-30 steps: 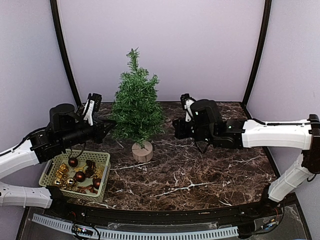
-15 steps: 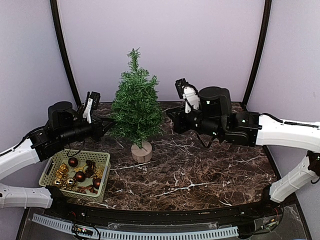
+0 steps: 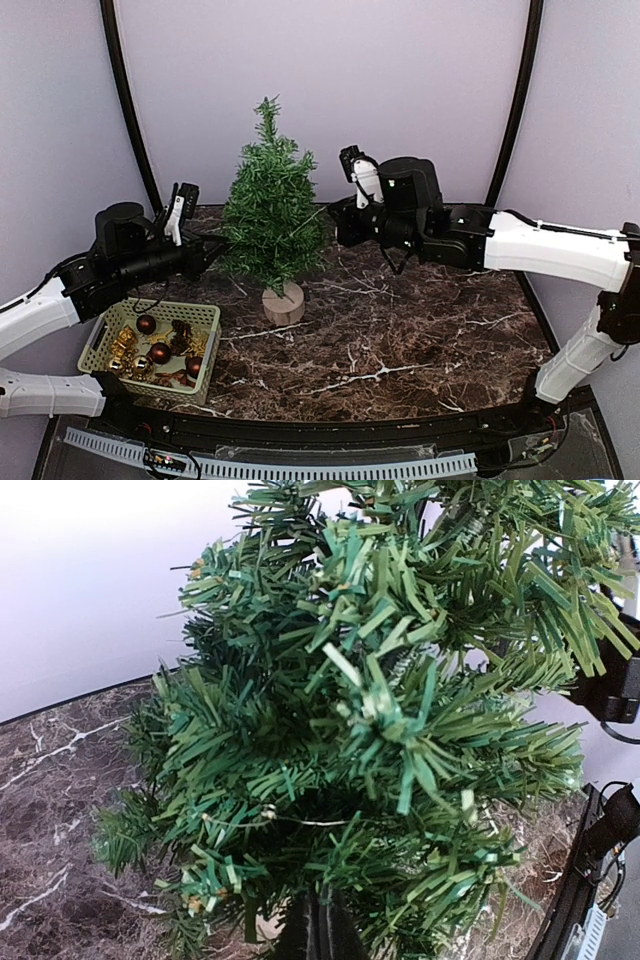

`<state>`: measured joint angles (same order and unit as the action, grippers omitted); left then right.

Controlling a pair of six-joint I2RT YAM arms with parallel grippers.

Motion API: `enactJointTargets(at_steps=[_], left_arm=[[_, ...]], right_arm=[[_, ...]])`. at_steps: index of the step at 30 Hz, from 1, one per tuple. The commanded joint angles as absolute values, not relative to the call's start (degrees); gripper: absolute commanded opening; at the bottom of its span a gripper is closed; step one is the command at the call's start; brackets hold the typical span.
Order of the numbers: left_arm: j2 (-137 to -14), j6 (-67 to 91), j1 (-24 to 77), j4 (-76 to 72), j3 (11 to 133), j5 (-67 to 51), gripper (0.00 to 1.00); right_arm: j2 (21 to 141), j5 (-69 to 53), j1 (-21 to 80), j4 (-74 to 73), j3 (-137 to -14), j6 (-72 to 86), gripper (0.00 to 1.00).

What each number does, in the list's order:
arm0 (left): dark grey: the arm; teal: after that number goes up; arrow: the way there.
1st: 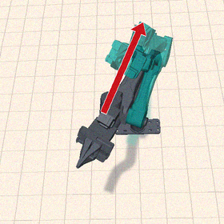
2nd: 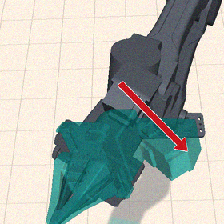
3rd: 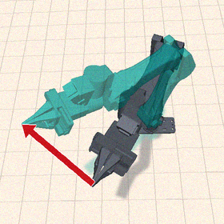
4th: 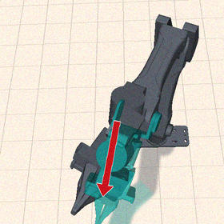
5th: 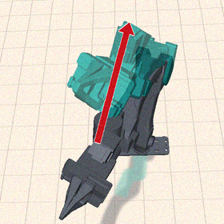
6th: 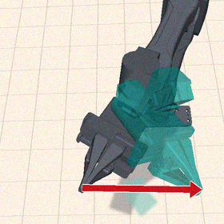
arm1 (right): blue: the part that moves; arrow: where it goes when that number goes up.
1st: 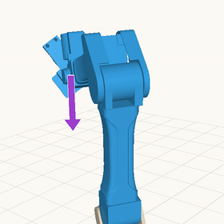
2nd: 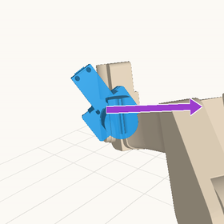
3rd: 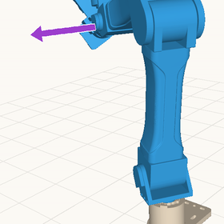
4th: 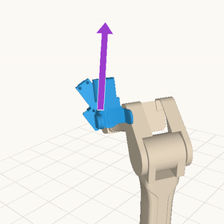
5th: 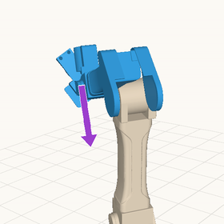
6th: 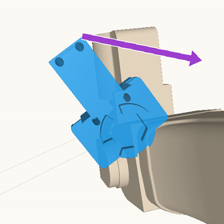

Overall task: Decorate the small christmas tree
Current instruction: Wrap the side of the string light in the gap of the branches.

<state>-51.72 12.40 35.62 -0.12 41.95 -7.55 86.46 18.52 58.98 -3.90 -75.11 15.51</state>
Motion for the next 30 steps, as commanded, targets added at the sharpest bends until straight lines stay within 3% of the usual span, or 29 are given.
enactJointTargets(at_steps=[1, 14, 25, 26, 30], left_arm=[[-51.4, 11.6, 34.3, -1.3, 41.2, -8.3, 0.00], [-55.1, 6.5, 27.8, -6.5, 42.1, -15.1, 0.00], [-57.8, 6.1, 24.7, -9.7, 43.9, -14.8, 0.06], [-57.4, 6.2, 24.6, -8.6, 43.9, -14.1, 0.08], [-54.3, 7.7, 24.7, -3.4, 43.8, -8.1, 0.38]], right_arm=[[89.3, 12.4, 56.0, -1.4, -75.8, 16.4, 0.00], [90.8, -1.3, 56.1, 4.1, -68.1, 21.9, 0.00], [93.9, -2.3, 60.7, 12.5, -66.5, 27.0, 0.00], [94.4, -2.1, 60.9, 13.3, -66.5, 27.5, 0.00], [95.5, -1.0, 61.3, 16.5, -66.3, 29.1, 0.00]])
